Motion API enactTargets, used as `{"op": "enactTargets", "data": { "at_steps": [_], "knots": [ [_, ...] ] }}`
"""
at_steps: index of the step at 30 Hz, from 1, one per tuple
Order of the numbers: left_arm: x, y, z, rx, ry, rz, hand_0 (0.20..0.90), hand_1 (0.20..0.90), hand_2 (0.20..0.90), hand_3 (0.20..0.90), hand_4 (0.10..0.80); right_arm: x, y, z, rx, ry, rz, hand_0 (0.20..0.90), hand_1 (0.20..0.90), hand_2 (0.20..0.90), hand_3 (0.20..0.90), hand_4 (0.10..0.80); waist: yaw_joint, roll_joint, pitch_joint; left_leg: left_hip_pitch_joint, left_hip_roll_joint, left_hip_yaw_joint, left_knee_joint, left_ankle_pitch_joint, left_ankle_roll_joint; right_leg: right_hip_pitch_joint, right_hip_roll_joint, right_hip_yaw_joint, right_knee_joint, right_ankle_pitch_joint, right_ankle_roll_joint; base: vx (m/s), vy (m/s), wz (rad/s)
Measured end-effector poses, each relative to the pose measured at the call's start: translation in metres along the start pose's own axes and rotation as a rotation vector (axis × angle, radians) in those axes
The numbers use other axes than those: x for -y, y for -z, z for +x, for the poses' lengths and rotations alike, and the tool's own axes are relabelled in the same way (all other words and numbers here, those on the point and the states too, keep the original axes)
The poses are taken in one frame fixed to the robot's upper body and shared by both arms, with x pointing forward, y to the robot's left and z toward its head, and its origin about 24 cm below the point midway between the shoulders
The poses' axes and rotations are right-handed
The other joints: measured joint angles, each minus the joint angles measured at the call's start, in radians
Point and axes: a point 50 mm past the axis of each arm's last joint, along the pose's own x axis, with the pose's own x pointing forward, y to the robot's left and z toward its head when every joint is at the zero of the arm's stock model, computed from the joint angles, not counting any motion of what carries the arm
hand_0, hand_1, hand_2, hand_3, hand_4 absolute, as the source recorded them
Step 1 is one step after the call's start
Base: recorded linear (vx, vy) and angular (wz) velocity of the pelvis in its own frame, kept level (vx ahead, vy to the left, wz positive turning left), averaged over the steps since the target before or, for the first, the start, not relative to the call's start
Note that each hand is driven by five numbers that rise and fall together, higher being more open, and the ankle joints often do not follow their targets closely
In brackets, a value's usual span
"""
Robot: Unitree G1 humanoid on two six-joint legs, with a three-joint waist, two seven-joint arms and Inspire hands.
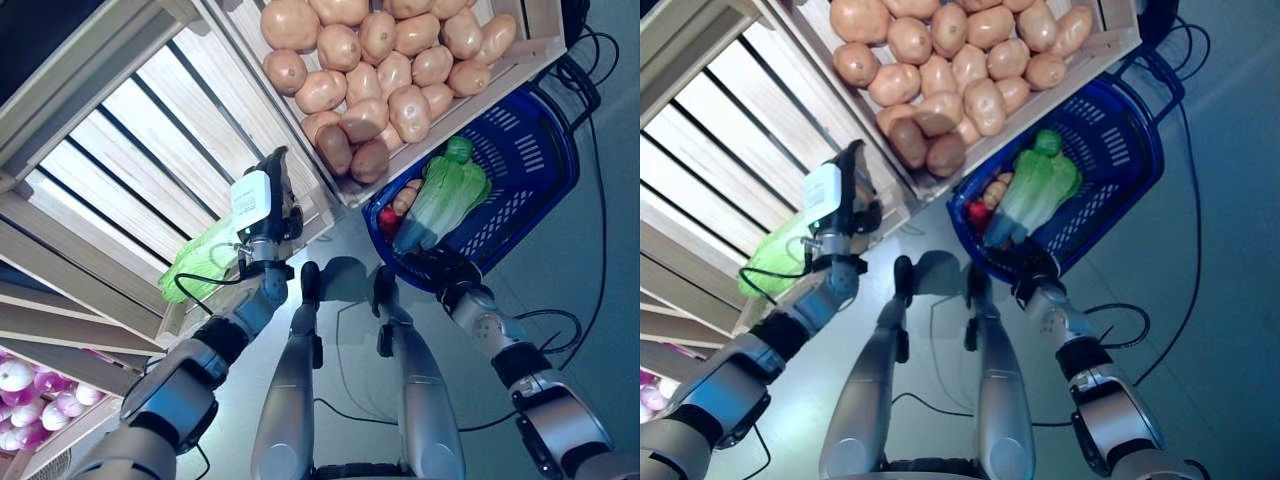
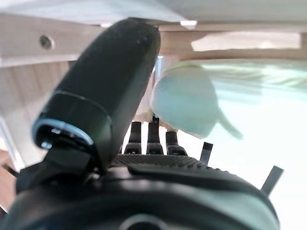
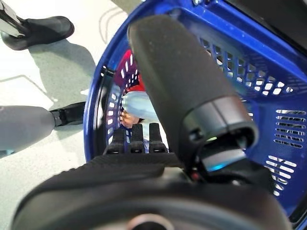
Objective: Put vegetables into the basket
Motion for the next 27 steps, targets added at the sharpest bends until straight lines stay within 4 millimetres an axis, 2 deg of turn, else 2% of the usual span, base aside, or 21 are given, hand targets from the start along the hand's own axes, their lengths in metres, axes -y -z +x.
{"op": "enactTargets", "data": {
  "at_steps": [11, 27],
  "knots": [
    [0.002, -0.001, -0.002, -0.12, -0.161, -0.129, 0.9, 0.9, 0.9, 0.9, 0.8, -0.011, 0.01, 0.0, -0.029, -0.009, 0.02, 0.9, 0.9, 0.9, 0.9, 0.8, -0.017, -0.049, 0.0, -0.007, 0.01, -0.002, 0.001, 0.001, -0.003, 0.009, 0.012, -0.007, -0.034, 0.018, 0.003, 0.0, -0.06, -0.02],
    [0.006, -0.003, -0.005, -0.149, -0.207, -0.127, 0.9, 0.9, 0.9, 0.9, 0.8, -0.015, 0.01, 0.0, -0.029, -0.012, 0.023, 0.9, 0.9, 0.9, 0.9, 0.8, -0.018, -0.049, 0.0, -0.014, 0.01, -0.009, 0.001, 0.001, -0.004, 0.01, 0.009, -0.025, -0.04, 0.021, -0.002, 0.001, -0.005, 0.01]
  ]
}}
